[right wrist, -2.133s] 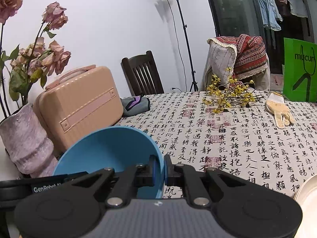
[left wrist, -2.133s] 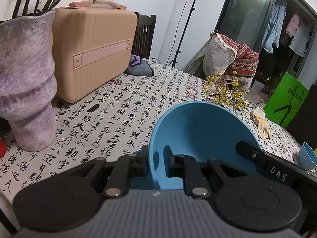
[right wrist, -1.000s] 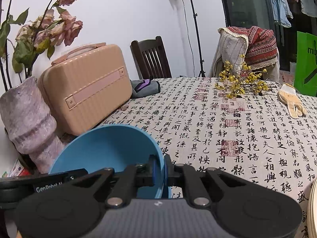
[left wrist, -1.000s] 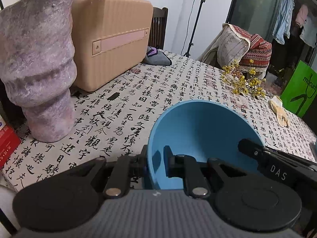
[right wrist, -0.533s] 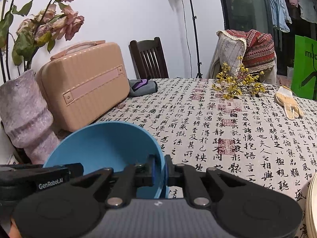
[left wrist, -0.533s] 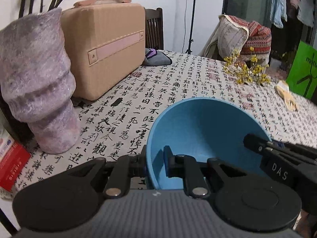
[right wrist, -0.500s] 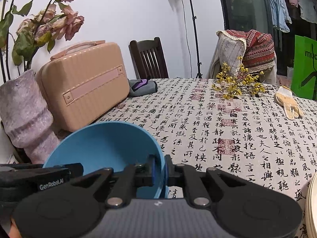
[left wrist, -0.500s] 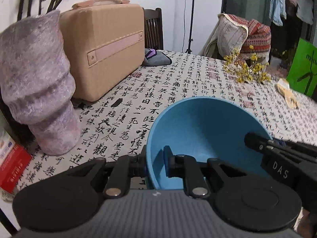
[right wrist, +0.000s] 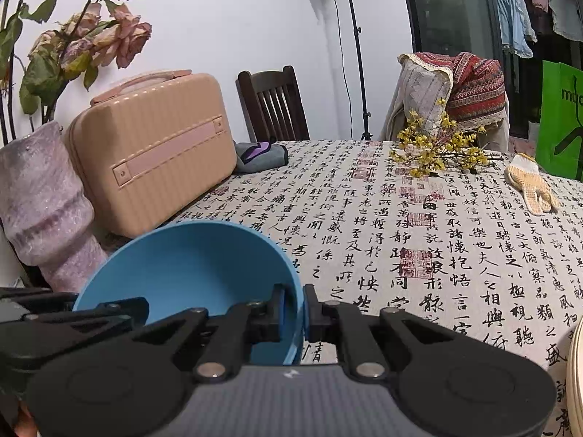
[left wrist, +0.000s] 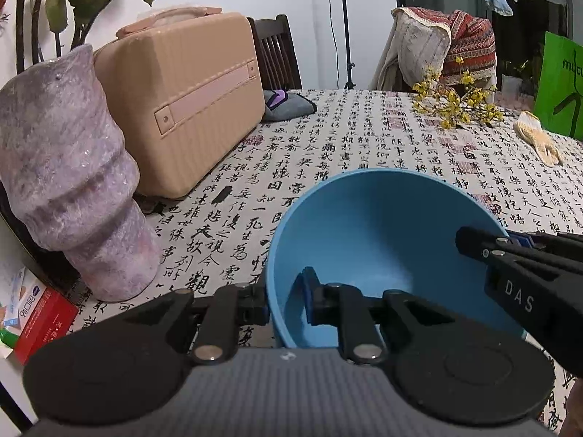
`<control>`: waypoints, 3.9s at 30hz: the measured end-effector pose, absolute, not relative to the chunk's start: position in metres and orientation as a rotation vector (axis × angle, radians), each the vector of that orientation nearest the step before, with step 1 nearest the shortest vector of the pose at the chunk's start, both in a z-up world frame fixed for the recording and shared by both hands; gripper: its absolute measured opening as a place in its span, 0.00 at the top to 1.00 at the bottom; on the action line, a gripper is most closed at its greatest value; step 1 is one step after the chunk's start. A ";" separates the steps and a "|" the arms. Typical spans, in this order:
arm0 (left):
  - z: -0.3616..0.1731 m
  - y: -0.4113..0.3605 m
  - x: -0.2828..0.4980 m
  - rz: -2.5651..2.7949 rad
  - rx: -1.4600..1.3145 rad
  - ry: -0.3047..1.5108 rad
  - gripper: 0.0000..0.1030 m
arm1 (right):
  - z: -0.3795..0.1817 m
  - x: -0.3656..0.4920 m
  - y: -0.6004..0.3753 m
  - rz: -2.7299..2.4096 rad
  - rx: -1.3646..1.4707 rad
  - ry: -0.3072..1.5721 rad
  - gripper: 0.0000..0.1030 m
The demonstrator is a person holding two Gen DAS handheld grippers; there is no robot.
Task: Organize plates and bowls
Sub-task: 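Lower the held blue bowls beside the lilac vase and open both grippers, then move both open grippers away toward the blue bowl by the green bag, then bring both open grippers down to the blue bowl beside the black bag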
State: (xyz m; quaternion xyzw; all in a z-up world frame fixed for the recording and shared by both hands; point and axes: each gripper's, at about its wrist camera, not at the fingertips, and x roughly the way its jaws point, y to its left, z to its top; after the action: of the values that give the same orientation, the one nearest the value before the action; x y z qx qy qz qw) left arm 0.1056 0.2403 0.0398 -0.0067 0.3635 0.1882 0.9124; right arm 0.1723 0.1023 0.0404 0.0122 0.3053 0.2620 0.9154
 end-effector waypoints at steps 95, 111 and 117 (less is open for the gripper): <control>0.052 0.064 0.072 0.013 0.031 0.177 0.00 | 0.034 0.111 -0.225 0.181 0.161 0.240 0.00; 0.055 0.009 0.112 -0.065 0.042 0.194 0.00 | 0.030 0.137 -0.287 0.095 0.216 0.230 0.00; 0.057 -0.008 0.130 -0.084 0.023 0.226 0.00 | 0.030 0.148 -0.303 0.065 0.215 0.221 0.00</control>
State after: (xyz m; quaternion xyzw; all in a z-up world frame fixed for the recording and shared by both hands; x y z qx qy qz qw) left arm 0.1295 -0.0083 0.0571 0.0117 0.1127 -0.0421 0.9927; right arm 0.1479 -0.3030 0.0299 0.1073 0.1102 0.0323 0.9876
